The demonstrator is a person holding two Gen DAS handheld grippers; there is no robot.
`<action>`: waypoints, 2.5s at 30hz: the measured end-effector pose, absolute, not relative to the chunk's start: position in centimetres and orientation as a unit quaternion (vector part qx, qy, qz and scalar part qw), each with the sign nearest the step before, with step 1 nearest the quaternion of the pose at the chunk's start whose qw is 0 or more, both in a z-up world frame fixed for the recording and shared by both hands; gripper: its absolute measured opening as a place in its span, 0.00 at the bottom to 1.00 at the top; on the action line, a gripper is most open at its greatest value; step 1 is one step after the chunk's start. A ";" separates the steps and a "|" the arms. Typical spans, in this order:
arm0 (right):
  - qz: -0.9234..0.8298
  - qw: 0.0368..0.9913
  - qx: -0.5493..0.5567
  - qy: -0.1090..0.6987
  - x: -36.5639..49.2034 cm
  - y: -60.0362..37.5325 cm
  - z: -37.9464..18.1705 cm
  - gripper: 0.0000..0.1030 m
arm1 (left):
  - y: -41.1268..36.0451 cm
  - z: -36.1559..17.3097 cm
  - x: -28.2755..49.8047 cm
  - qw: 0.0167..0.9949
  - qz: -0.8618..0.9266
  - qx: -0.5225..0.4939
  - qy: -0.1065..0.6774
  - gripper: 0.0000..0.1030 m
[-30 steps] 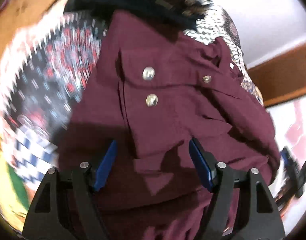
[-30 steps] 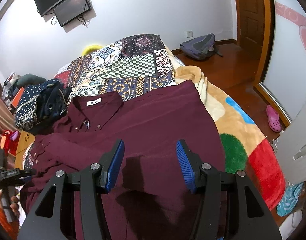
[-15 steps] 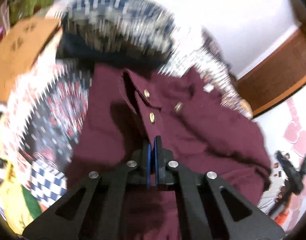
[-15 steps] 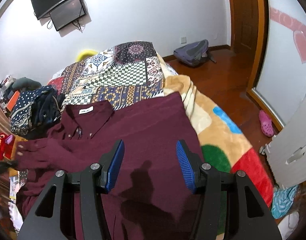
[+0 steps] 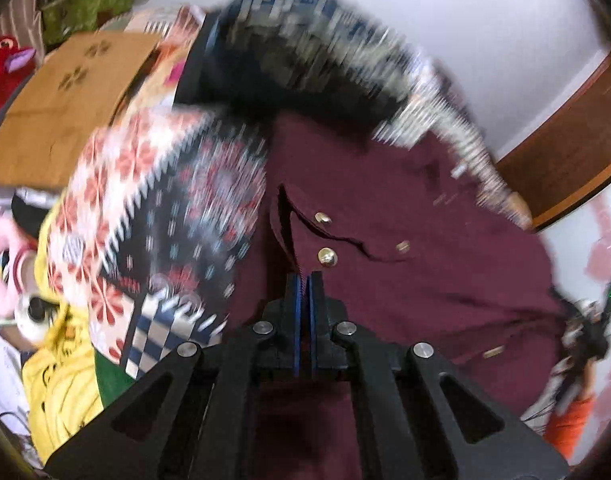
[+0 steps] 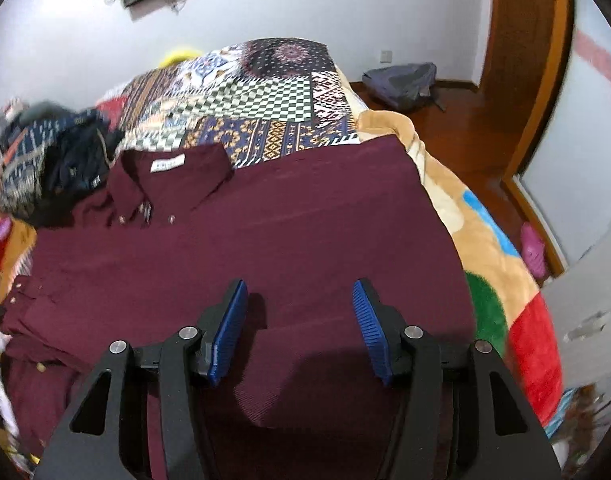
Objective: Fold large clothes
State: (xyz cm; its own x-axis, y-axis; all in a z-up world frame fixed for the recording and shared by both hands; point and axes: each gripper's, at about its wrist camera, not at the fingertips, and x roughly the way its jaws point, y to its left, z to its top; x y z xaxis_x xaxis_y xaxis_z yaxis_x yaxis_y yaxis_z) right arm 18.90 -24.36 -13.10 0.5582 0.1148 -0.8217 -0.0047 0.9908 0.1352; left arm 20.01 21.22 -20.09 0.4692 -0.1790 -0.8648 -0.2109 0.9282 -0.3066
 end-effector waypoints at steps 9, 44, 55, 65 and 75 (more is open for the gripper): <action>0.044 0.875 0.025 0.481 18.8 -24.2 -12.5 0.61 | 18.9 -22.9 19.6 0.833 0.073 -0.062 0.544 0.08; 0.054 0.819 0.192 0.539 8.8 -30.8 -15.6 0.62 | 17.7 -22.9 11.4 0.810 0.038 -0.143 0.567 0.78; 0.092 0.832 0.204 0.507 8.9 -28.4 -14.9 0.26 | 18.9 -23.6 9.4 0.794 -0.042 -0.269 0.544 0.71; 0.116 0.871 0.177 0.442 10.6 -26.9 -10.6 0.09 | 19.7 -19.6 10.4 0.820 -0.061 -0.275 0.499 0.08; 0.130 0.906 0.174 0.363 15.2 -27.2 -6.8 0.08 | 19.7 -12.1 16.5 0.863 -0.089 -0.265 0.421 0.07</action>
